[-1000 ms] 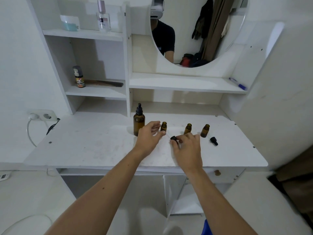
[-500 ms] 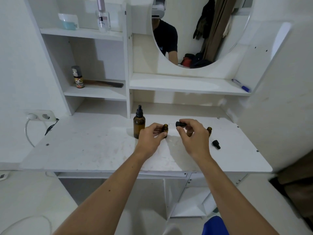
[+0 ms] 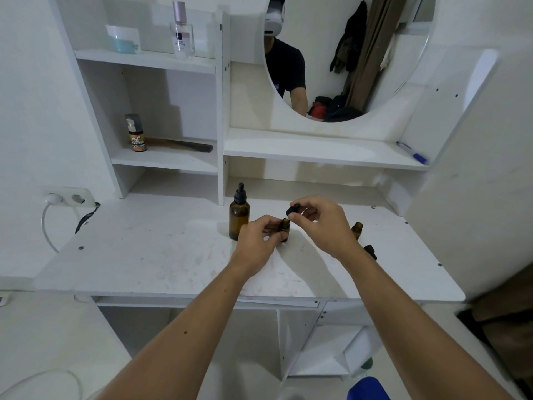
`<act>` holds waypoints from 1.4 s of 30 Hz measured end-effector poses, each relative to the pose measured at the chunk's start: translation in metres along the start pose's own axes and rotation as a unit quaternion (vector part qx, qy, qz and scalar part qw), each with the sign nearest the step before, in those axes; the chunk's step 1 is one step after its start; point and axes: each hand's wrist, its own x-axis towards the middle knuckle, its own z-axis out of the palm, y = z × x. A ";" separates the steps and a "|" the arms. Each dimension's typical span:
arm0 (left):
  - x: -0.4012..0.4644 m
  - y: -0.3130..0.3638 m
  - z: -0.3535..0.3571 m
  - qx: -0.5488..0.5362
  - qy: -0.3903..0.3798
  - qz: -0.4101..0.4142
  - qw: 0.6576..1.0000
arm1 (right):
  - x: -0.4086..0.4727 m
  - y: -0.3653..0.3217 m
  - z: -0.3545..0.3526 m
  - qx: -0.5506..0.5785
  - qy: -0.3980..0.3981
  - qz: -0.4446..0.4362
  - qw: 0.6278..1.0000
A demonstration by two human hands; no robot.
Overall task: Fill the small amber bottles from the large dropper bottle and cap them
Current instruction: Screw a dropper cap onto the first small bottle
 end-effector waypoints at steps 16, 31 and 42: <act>0.003 -0.002 -0.002 -0.012 -0.012 -0.004 1.000 | -0.010 0.033 0.048 0.099 0.050 0.022 0.994; 0.004 -0.004 0.000 0.007 -0.002 0.014 1.000 | -0.013 0.040 0.056 0.171 0.090 0.014 0.981; 0.000 -0.001 0.000 0.023 0.005 0.021 0.999 | -0.015 0.038 0.058 0.187 0.101 0.050 0.976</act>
